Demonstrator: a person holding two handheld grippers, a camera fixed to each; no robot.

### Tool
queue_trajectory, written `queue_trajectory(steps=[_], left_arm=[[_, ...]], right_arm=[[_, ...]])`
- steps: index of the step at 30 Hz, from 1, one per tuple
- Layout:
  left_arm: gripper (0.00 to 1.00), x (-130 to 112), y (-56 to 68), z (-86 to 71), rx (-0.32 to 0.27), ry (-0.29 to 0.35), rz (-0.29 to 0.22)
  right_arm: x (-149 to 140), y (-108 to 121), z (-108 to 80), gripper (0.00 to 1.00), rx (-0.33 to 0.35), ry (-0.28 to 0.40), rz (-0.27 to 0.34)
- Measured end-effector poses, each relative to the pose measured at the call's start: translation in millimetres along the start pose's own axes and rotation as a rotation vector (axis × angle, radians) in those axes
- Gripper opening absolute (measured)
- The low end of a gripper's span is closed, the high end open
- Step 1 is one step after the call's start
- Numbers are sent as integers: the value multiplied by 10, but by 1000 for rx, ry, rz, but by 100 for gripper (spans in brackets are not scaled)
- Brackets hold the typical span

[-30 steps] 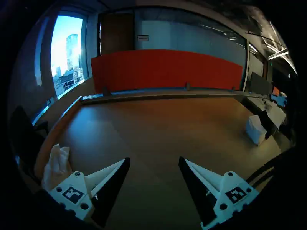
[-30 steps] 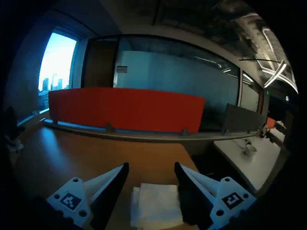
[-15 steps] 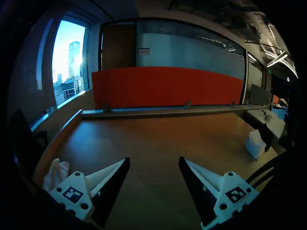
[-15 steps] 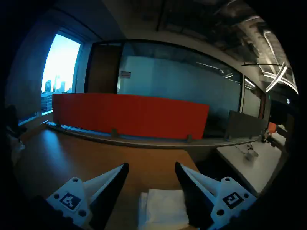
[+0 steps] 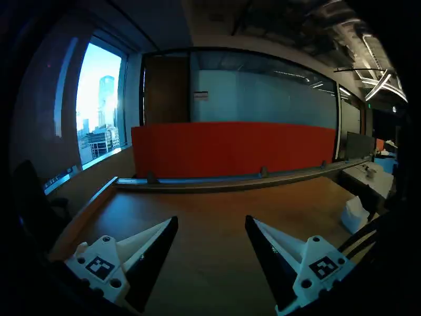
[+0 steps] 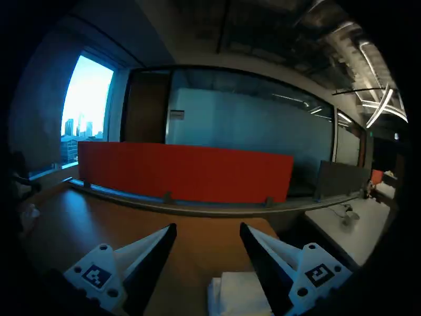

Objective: Fold towel

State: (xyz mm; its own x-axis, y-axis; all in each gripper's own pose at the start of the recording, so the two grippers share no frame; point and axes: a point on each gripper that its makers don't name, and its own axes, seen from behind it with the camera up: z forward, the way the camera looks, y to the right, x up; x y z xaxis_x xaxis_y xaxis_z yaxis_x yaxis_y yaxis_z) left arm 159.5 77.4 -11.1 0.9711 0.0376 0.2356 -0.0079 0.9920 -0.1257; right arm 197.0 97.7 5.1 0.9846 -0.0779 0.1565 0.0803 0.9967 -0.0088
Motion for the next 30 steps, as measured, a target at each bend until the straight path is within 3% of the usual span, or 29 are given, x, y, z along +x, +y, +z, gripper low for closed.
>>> queue_trajectory(steps=[14,30], left_arm=[[94,280,-129,36,19,76,-16],[94,381,-298,-14,56,127,-26]], right_arm=[[424,-744,-25,93,88,70,21],[548,-952,-17,93,84,98,34]])
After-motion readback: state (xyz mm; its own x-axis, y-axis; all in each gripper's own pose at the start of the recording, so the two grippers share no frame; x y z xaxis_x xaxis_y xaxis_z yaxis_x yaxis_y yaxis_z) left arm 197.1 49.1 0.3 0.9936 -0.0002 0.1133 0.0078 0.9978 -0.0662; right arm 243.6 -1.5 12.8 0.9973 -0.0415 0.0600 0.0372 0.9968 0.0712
